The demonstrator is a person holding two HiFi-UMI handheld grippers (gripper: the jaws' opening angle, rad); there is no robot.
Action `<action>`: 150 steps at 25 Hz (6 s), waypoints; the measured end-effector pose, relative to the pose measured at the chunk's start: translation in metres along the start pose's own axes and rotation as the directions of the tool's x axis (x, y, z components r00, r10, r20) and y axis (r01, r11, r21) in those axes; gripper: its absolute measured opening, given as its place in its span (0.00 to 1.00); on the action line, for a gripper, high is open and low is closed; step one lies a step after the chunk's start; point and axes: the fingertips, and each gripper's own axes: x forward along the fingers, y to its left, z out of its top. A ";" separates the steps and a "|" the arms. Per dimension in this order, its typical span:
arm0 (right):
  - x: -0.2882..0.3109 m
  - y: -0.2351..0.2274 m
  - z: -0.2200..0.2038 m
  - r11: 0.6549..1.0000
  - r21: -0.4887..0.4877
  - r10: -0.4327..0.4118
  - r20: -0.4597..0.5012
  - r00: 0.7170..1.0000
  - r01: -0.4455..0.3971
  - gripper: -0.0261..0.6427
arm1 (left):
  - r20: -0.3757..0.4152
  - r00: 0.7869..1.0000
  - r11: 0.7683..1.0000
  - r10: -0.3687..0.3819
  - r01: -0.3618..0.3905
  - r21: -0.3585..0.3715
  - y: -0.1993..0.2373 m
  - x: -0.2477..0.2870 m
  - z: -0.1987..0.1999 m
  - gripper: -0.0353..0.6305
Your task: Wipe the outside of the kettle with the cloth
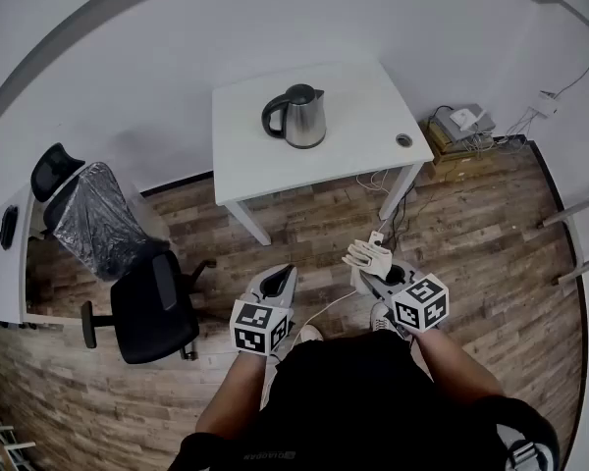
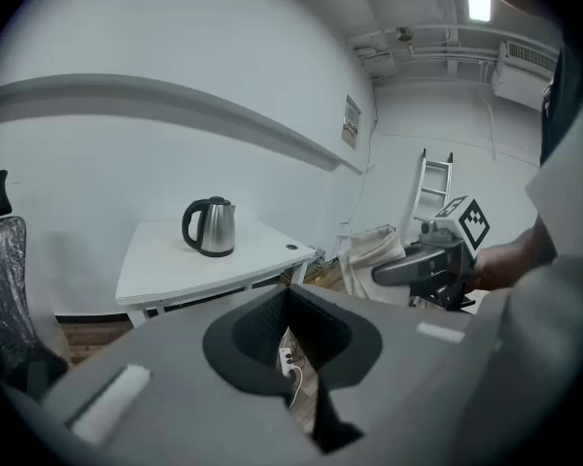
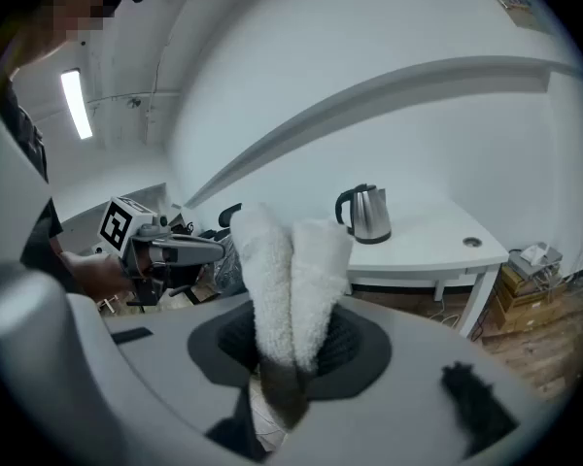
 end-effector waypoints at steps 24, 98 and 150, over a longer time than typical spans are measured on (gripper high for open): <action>0.102 -0.025 0.044 0.999 -0.032 -0.011 0.001 1.000 0.011 0.18 | 0.003 0.998 0.996 0.068 -0.068 -0.050 0.122 -0.002 -0.015 0.06; 0.330 -0.165 0.238 0.994 0.096 -0.075 0.182 0.980 0.058 0.19 | -0.185 0.958 0.957 -0.220 0.249 0.152 0.307 0.241 0.142 0.06; 0.304 -0.346 0.187 0.680 0.721 0.057 0.132 0.990 -0.136 0.19 | -0.216 0.972 0.973 -0.090 0.132 0.191 0.245 0.321 0.167 0.06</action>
